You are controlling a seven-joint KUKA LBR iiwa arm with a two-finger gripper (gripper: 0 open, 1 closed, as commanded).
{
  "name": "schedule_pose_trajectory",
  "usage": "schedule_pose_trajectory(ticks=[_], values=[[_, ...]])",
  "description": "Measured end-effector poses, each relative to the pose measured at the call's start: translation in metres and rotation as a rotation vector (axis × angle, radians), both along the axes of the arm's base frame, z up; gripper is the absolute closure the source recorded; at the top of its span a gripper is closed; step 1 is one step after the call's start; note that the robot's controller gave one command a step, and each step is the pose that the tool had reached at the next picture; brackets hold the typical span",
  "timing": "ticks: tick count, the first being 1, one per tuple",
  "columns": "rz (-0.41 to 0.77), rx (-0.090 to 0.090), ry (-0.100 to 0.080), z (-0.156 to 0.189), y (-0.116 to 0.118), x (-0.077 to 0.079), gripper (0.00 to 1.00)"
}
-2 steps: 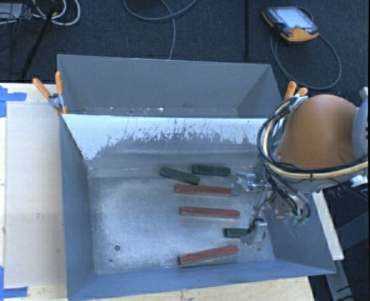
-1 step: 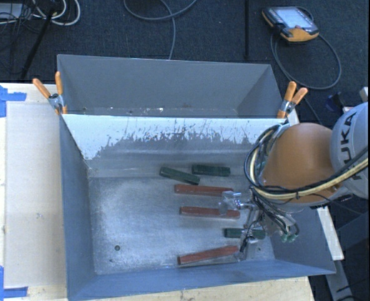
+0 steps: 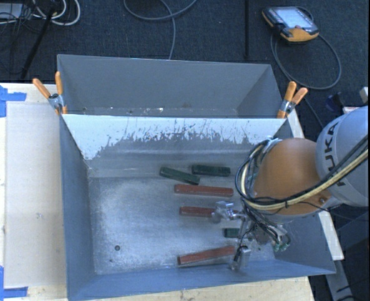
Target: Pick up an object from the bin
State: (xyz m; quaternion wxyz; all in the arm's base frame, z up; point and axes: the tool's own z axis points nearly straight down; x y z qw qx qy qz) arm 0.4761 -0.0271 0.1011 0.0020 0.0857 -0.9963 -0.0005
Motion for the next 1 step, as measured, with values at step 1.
schedule_pose_trajectory(ticks=[1], values=[[0.147, 0.001, -0.008, 0.0524, 0.0316, -0.0052, 0.00]])
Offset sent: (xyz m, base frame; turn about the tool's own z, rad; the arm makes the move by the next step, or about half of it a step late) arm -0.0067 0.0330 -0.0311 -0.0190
